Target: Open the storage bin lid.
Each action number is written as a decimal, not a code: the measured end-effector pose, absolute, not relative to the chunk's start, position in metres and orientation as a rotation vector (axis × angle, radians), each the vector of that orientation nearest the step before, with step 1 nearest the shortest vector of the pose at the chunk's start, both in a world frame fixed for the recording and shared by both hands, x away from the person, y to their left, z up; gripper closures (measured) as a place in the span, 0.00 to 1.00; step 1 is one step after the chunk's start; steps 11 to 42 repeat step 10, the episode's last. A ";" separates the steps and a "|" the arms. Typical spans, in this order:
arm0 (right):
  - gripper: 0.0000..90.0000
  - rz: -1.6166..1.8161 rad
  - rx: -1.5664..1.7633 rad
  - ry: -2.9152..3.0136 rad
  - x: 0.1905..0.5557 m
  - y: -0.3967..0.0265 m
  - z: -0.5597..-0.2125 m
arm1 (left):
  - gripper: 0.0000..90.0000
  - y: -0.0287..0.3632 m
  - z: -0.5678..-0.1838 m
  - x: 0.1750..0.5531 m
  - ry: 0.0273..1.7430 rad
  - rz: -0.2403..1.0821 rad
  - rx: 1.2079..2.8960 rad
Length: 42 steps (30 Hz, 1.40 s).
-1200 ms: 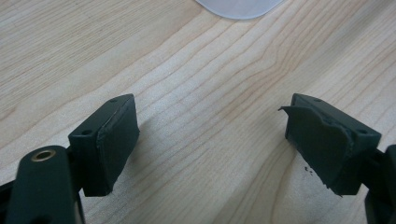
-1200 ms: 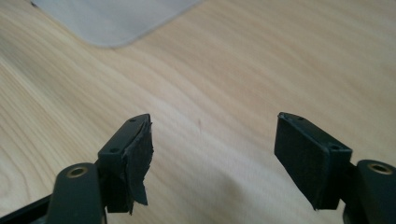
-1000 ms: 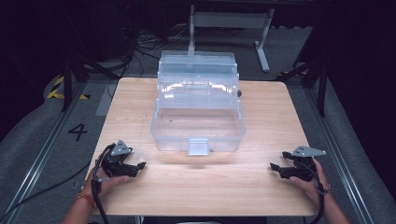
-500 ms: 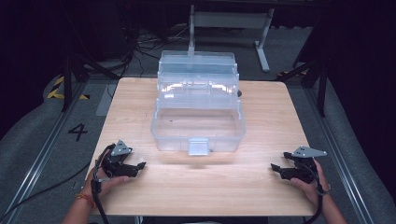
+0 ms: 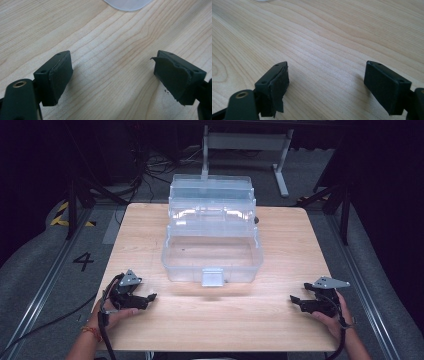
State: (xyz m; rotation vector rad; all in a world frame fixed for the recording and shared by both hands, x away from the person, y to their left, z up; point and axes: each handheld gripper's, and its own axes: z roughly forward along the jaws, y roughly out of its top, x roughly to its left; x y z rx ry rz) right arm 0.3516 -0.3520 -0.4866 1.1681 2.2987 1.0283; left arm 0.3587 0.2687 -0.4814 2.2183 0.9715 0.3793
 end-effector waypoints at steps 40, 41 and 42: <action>0.22 1.028 1.170 2.298 0.352 -0.352 -0.487 | 0.16 0.267 -0.481 0.359 0.992 0.367 2.217; 0.22 1.028 1.170 2.298 0.352 -0.352 -0.487 | 0.16 0.267 -0.481 0.359 0.992 0.367 2.217; 0.22 1.028 1.170 2.298 0.352 -0.352 -0.487 | 0.16 0.267 -0.481 0.359 0.992 0.367 2.217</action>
